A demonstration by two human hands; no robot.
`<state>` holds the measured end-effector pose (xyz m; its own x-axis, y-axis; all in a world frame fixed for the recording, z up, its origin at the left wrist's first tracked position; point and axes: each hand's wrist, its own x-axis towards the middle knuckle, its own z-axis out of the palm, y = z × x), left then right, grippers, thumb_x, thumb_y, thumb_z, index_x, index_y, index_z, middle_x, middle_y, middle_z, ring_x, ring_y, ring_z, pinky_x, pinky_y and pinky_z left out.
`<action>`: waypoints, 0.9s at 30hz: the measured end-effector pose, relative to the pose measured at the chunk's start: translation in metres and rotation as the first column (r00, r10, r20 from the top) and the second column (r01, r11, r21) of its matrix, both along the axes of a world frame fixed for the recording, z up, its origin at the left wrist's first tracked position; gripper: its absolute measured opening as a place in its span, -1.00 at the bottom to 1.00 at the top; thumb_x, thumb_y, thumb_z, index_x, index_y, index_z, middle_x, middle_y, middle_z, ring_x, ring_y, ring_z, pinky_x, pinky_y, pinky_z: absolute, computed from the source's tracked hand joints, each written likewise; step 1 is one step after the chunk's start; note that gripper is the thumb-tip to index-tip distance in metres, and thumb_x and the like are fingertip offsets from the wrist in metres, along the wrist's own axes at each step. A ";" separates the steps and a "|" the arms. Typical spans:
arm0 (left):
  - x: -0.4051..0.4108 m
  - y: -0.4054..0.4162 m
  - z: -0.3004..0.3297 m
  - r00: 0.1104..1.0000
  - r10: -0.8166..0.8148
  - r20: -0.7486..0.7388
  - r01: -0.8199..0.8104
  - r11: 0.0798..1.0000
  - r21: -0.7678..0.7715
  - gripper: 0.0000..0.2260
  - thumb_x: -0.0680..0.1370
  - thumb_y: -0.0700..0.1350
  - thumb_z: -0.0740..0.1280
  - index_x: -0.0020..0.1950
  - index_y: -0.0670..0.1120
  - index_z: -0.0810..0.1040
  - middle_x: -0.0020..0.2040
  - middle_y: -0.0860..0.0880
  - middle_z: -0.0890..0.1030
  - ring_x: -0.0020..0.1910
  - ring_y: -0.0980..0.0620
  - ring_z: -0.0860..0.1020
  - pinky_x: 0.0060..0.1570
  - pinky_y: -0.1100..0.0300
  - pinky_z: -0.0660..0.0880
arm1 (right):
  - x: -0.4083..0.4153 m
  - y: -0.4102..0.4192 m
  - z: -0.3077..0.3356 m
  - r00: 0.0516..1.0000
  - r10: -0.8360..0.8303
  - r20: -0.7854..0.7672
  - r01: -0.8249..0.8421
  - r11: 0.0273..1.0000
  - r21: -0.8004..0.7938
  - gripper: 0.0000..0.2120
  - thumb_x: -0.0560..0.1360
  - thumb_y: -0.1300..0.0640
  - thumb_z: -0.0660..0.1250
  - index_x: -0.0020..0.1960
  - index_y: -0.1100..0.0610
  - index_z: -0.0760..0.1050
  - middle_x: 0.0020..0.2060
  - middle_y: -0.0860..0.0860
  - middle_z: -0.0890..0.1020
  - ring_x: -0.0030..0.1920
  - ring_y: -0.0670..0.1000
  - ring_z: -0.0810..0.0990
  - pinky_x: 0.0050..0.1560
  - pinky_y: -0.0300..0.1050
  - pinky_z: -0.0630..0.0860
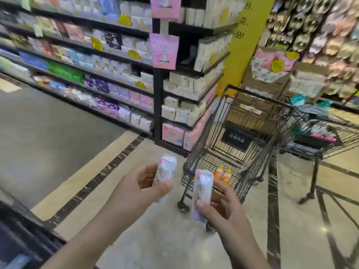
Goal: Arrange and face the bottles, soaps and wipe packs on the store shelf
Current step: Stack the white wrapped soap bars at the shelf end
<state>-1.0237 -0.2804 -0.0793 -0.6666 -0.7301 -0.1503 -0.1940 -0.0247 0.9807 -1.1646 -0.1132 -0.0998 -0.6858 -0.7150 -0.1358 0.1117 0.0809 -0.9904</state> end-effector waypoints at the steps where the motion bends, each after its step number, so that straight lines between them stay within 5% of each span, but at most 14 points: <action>1: -0.020 0.001 -0.002 1.000 -0.002 0.004 0.002 1.000 0.008 -0.72 0.51 -0.13 0.53 0.19 0.08 0.63 0.05 0.17 0.74 0.04 0.17 0.69 -0.15 0.39 0.56 | -0.018 0.002 -0.002 1.000 -0.005 0.008 0.005 1.000 0.008 -0.42 0.26 0.10 0.51 0.27 -0.05 0.53 -0.05 -0.03 0.75 -0.14 -0.08 0.70 -0.27 -0.32 0.54; 10: -0.164 -0.011 -0.038 0.993 -0.049 0.103 0.038 0.994 0.107 -0.66 0.50 -0.13 0.54 0.23 0.08 0.61 0.00 0.15 0.74 -0.06 0.17 0.71 -0.27 0.43 0.51 | -0.144 0.014 -0.038 0.994 -0.105 0.043 0.097 0.982 0.159 -0.40 0.23 0.00 0.58 0.23 -0.27 0.53 -0.03 -0.03 0.72 -0.06 -0.03 0.71 -0.17 -0.27 0.58; 16: -0.243 -0.048 -0.071 0.957 -0.170 0.234 0.137 0.979 0.151 -0.64 0.49 -0.15 0.54 0.24 0.07 0.59 0.04 0.04 0.73 -0.02 0.08 0.72 -0.28 0.36 0.53 | -0.204 -0.008 -0.072 0.979 -0.184 0.086 0.154 0.949 0.275 -0.42 0.39 0.15 0.62 0.23 -0.29 0.46 0.03 -0.05 0.66 -0.13 -0.18 0.69 -0.11 -0.24 0.60; 22: -0.343 -0.100 -0.123 0.900 -0.278 0.336 0.226 0.956 0.185 -0.60 0.44 -0.02 0.59 0.22 0.12 0.56 0.05 0.09 0.70 -0.06 0.10 0.70 -0.19 0.21 0.61 | -0.271 -0.062 -0.115 0.934 -0.324 0.150 0.240 0.880 0.411 -0.49 0.39 0.07 0.62 0.26 -0.20 0.55 0.04 -0.02 0.68 -0.09 -0.11 0.71 0.06 0.03 0.69; 24: -0.377 -0.112 -0.146 0.855 -0.331 0.399 0.286 0.943 0.169 -0.50 0.32 0.09 0.59 0.22 0.14 0.56 0.03 0.13 0.69 -0.04 0.09 0.70 -0.05 0.05 0.66 | -0.299 -0.082 -0.134 0.909 -0.378 0.174 0.266 0.849 0.456 -0.53 0.41 0.02 0.61 0.27 -0.16 0.57 0.05 -0.01 0.70 -0.02 -0.01 0.72 -0.06 0.02 0.69; 27: -0.419 -0.130 -0.184 0.770 -0.412 0.486 0.383 0.909 0.164 -0.56 0.41 0.04 0.58 0.21 0.12 0.50 0.03 0.14 0.67 -0.02 0.12 0.67 0.04 0.06 0.63 | -0.337 -0.107 -0.169 0.869 -0.448 0.209 0.284 0.798 0.531 -0.47 0.42 -0.02 0.60 0.32 -0.13 0.49 0.08 -0.03 0.70 0.00 -0.02 0.70 -0.21 -0.17 0.54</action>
